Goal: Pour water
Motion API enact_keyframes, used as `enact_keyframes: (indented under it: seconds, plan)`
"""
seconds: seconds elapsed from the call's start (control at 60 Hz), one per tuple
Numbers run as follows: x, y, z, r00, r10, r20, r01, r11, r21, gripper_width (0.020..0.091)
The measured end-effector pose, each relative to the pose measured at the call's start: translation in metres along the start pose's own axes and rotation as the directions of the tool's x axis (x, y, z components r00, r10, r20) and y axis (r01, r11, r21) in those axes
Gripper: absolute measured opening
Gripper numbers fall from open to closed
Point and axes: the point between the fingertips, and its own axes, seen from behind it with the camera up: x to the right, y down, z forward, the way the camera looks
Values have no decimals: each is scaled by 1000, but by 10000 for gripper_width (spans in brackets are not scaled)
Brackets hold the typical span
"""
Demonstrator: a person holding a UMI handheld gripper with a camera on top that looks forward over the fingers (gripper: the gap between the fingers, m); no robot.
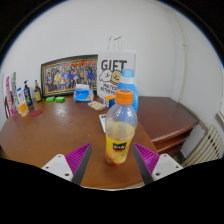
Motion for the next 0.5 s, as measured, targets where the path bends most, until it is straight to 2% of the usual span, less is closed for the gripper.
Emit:
enact_keyframes:
  seconds: [0.117,0.267,0.3,0.333,0.367,0.4,0.417,0.467,0.483,0.5]
  plan:
    - [16,-5,37,1000,0,9,0,1000,5,803]
    - [9,-9,57,1000,-2,-1,2,998,56,587]
    - [14,-12,59,1000,-7,-8,8,998,64,448]
    - [12,-13,60,1000,-1,-1,1,998,68,436]
    - [13,-13,62,1000,3,-5,-2,998,66,371]
    - [13,-14,62,1000,8,-6,-8,998,61,357]
    - [13,-14,63,1000,4,-10,-4,998,58,312]
    - [14,-15,65,999,-12,-31,14,999,49,269]
    - [15,-16,65,999,-20,-41,22,999,47,277]
    - [16,-18,65,998,-32,-49,34,999,42,248]
